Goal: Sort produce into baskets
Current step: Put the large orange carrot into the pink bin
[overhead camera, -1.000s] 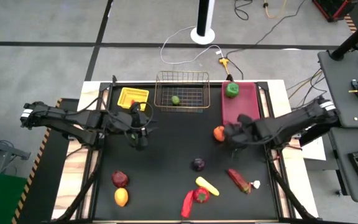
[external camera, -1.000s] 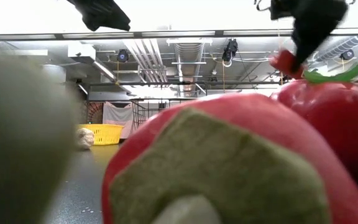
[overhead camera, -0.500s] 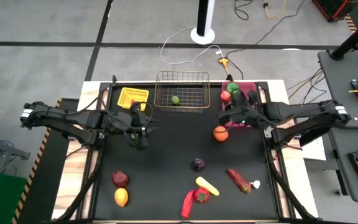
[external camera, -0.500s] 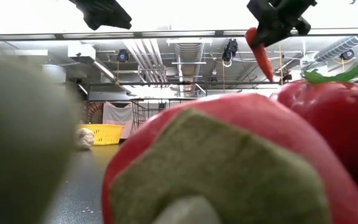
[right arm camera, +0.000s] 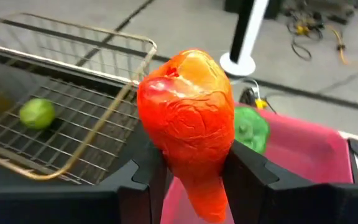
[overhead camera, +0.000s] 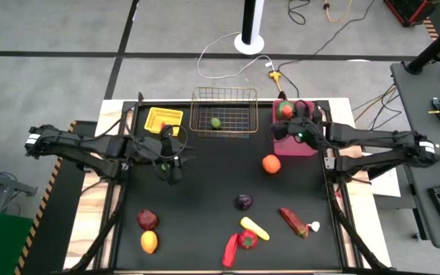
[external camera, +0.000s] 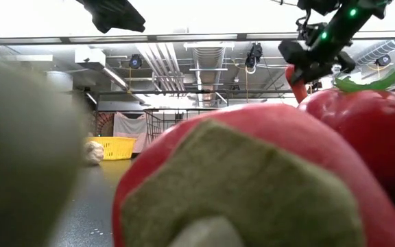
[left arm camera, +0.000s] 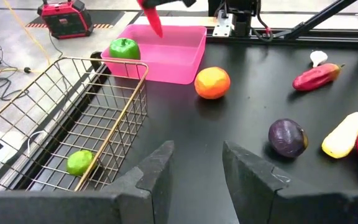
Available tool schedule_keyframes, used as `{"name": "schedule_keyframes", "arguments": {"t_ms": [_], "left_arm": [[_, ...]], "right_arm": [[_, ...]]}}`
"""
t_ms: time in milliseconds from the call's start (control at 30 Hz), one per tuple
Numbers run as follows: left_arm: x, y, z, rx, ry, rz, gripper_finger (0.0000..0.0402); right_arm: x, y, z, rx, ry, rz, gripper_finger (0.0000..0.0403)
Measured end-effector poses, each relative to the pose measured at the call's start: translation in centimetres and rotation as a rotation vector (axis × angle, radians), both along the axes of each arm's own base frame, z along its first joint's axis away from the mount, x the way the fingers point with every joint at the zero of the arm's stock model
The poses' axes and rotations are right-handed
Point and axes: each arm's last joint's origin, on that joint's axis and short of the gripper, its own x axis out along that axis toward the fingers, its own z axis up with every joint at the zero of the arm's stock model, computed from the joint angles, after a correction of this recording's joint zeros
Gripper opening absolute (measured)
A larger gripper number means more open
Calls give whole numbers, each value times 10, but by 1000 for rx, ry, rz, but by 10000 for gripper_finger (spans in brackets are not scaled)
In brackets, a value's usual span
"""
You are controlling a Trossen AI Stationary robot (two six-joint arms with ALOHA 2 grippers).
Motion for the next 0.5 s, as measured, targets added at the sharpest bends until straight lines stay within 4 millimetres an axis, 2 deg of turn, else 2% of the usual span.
{"name": "schedule_keyframes", "arguments": {"t_ms": [233, 500], "left_arm": [[0, 0, 0, -4, -2, 2, 119], [0, 0, 0, -7, -3, 4, 119]], "right_arm": [[-2, -19, -23, 106, -9, -127, 121], [4, -40, -37, 197, -46, -166, 126]]}}
